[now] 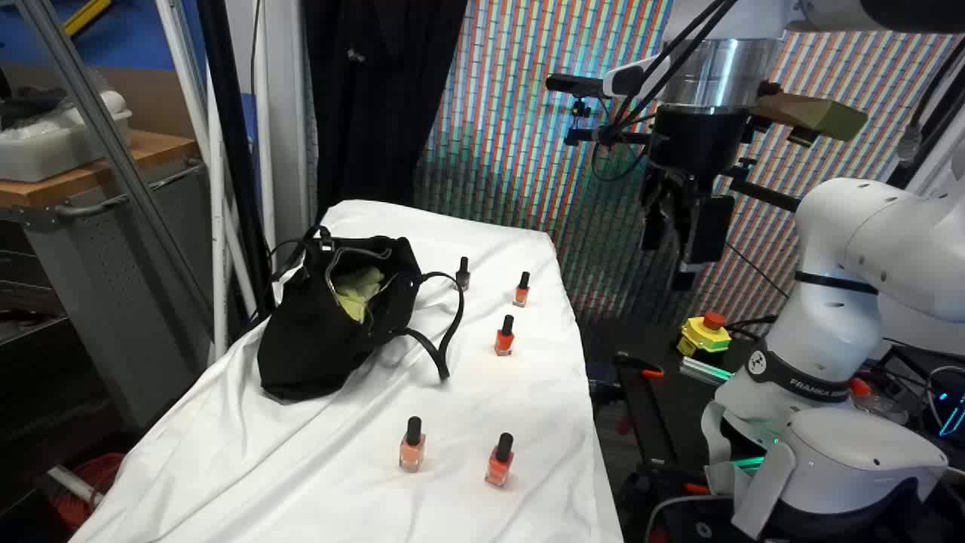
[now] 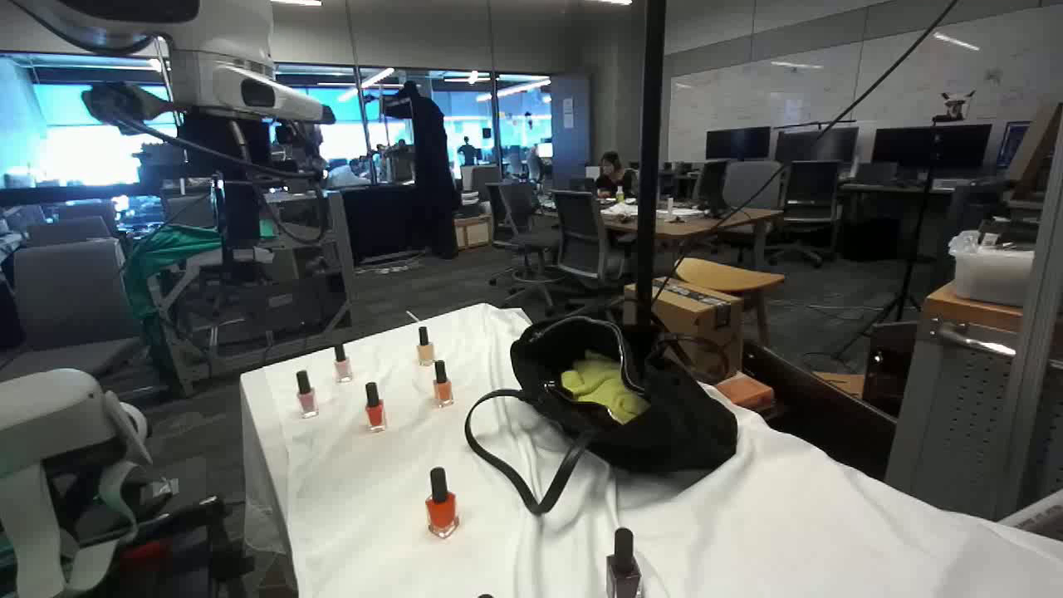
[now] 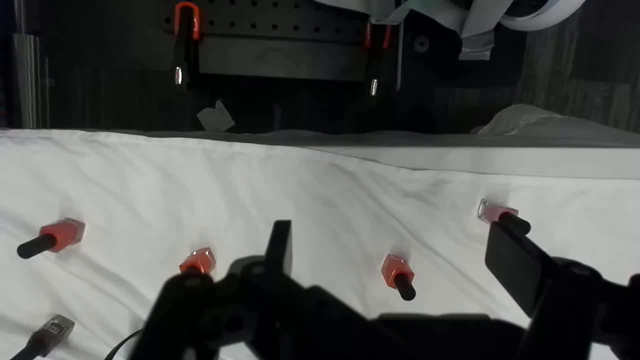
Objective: Pick up all the nail polish on the table and put them in the bag
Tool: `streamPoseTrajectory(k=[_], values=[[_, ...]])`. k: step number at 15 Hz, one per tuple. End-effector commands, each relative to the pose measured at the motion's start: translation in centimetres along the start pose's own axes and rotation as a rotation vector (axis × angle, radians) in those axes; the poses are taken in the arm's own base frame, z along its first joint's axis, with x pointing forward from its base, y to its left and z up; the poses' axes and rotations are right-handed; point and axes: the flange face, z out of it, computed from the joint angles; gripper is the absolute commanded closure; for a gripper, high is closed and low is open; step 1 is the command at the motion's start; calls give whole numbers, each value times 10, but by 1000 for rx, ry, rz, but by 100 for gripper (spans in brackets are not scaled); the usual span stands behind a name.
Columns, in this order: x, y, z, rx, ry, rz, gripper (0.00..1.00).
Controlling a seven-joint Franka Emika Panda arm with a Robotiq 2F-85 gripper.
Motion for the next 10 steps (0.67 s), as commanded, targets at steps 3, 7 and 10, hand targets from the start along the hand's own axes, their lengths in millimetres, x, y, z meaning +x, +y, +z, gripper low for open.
streamPoseTrajectory(k=[3,7,10], values=[[1,-1,-6,1,11,-1,0],[8,-7,3,-9,-2,-24,0],[24,-25,21,-18,-10,-68,0]])
